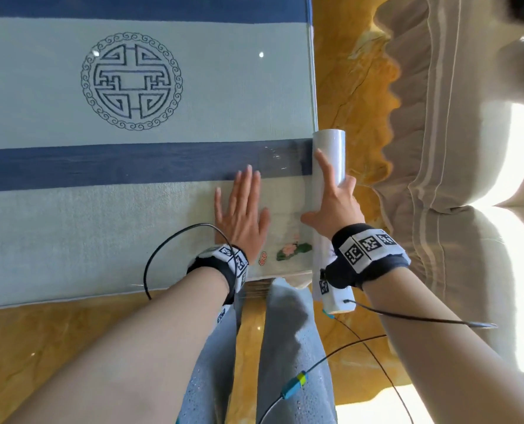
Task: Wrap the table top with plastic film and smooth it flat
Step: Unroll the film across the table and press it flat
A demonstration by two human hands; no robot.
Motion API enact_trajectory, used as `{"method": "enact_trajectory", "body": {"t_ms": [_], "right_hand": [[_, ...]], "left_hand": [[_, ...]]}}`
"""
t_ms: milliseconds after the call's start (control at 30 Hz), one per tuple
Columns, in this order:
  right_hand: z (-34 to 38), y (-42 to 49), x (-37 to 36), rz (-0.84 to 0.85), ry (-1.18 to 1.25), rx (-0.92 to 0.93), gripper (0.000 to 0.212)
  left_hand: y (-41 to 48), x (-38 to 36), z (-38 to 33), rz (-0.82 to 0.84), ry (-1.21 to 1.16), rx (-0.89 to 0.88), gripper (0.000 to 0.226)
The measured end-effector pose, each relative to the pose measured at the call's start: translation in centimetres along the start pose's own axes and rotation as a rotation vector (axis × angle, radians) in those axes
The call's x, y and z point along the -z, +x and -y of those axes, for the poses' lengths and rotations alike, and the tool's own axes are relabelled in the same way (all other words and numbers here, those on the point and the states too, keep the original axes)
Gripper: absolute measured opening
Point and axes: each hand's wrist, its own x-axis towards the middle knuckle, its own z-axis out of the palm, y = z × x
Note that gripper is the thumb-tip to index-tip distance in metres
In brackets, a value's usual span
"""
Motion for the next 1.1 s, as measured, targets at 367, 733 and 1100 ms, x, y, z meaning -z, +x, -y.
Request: {"method": "enact_trajectory", "body": {"t_ms": [367,733,1100], "right_hand": [[-1.8,0.2,-0.3,0.143,0.504,-0.017,0.098],[0.0,1.6,-2.4,0.115,0.655,-0.313,0.054],[-1.7,0.3,-3.1,0.010,0.783,-0.412,0.088]], "left_hand": [[3.1,1.2,-5.1,0.107,0.050,-0.130,0.059],[-1.3,0.0,-3.8,0.040,0.115,-0.167,0.059],[-3.2,-0.3,-2.7,0.012,0.146,-0.122,0.062]]}}
